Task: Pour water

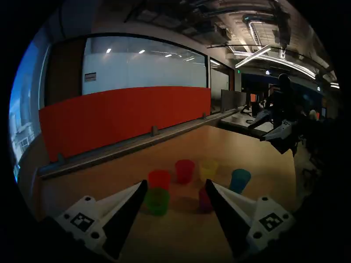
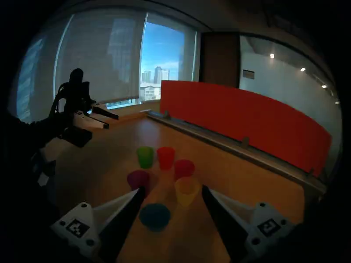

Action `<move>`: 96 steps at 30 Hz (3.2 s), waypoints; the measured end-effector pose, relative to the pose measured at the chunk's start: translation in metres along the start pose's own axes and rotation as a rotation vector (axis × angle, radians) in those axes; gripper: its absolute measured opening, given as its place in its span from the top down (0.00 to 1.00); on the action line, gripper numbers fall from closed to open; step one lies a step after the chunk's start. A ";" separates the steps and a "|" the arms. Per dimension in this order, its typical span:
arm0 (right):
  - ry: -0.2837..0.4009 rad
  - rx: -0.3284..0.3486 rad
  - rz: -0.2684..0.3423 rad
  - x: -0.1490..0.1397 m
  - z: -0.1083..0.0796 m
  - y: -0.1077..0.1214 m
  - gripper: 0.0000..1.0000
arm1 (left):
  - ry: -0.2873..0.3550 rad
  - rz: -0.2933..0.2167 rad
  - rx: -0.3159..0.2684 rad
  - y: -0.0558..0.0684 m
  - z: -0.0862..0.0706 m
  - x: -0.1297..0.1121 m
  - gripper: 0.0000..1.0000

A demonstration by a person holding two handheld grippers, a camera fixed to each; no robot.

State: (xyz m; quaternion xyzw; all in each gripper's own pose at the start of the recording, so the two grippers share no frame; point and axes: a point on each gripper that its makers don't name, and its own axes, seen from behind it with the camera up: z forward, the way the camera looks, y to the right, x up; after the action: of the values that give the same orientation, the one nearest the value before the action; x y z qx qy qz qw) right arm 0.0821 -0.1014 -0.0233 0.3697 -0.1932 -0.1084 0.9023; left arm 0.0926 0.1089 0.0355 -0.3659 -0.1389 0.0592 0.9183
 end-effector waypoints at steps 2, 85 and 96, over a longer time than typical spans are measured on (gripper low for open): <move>-0.014 0.002 -0.001 -0.007 0.003 -0.001 0.00 | -0.015 0.000 -0.002 -0.001 0.004 -0.006 0.02; -0.240 0.116 -0.021 -0.144 0.102 -0.042 0.08 | -0.266 -0.003 0.045 -0.040 0.073 -0.123 0.02; -0.236 0.124 -0.020 -0.144 0.102 -0.042 0.08 | -0.297 -0.018 0.048 -0.049 0.092 -0.134 0.02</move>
State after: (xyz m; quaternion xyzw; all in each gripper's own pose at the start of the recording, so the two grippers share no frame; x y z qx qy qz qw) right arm -0.0933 -0.1457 -0.0248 0.4112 -0.3006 -0.1481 0.8477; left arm -0.0626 0.1055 0.1049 -0.3296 -0.2750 0.1079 0.8967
